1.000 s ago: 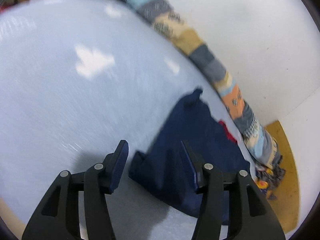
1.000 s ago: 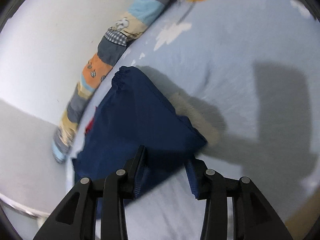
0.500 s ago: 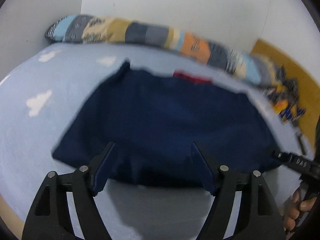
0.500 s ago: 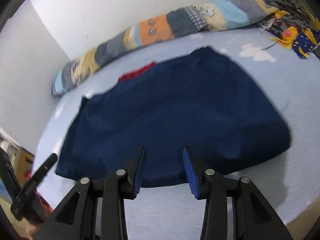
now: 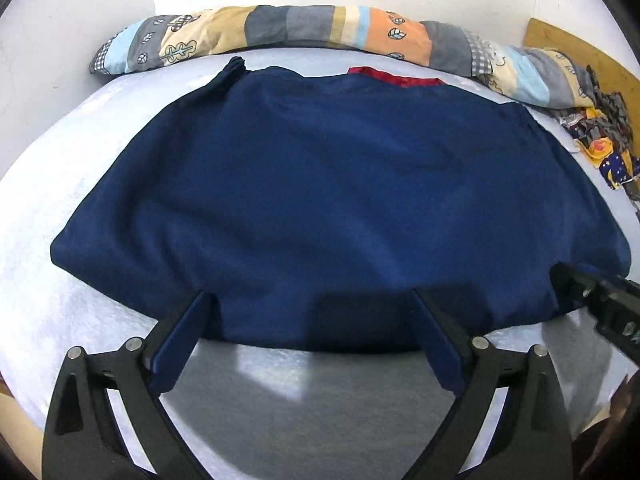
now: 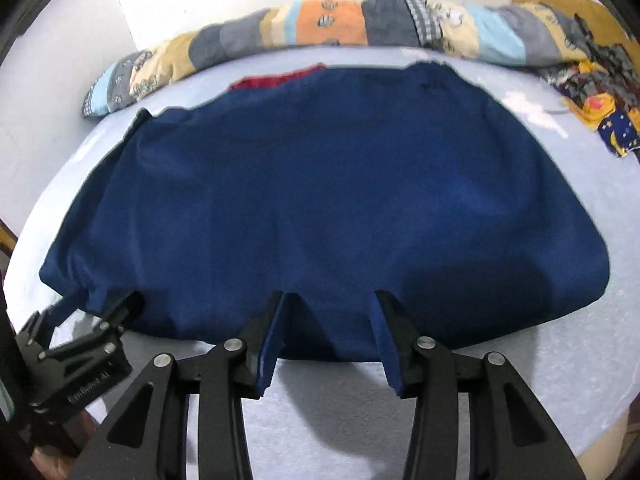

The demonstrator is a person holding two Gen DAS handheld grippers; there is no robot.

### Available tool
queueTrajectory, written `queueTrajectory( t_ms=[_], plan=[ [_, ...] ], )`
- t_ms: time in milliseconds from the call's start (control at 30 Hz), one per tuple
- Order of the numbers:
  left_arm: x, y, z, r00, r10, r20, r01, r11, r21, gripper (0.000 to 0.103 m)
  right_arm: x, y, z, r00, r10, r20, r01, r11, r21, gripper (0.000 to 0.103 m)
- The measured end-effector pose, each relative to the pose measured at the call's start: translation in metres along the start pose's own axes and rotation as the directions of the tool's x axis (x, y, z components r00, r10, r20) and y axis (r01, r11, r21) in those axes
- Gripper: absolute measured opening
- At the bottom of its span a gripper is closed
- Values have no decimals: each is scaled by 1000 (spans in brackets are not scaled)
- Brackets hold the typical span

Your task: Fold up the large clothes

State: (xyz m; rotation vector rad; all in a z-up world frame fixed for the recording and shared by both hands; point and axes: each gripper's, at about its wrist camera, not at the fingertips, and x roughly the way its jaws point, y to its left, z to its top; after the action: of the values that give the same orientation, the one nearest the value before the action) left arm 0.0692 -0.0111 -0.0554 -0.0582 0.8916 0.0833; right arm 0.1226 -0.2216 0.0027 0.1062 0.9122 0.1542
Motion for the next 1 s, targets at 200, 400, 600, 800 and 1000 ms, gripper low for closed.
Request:
queueTrajectory(
  t_ms=[200, 400, 600, 800, 1000],
  plan=[
    [-4, 6, -1, 999, -34, -9, 34, 999, -27, 98, -4, 5, 1, 1000, -13, 17, 14, 1000, -22, 45],
    [-6, 5, -5, 999, -40, -19, 40, 999, -24, 99, 11, 10, -2, 998, -45, -50, 42, 996, -74, 48],
    [-8, 6, -6, 999, -42, -24, 41, 999, -32, 99, 7, 11, -5, 998, -39, -52, 35, 996, -86, 49],
    [-10, 8, -8, 998, -55, -31, 53, 998, -45, 99, -20, -28, 6, 996, -64, 66, 57, 993, 107, 50],
    [-11, 9, -9, 998, -58, -34, 56, 997, -52, 99, 0, -67, 7, 997, 46, -59, -27, 958, 285, 52]
  ],
)
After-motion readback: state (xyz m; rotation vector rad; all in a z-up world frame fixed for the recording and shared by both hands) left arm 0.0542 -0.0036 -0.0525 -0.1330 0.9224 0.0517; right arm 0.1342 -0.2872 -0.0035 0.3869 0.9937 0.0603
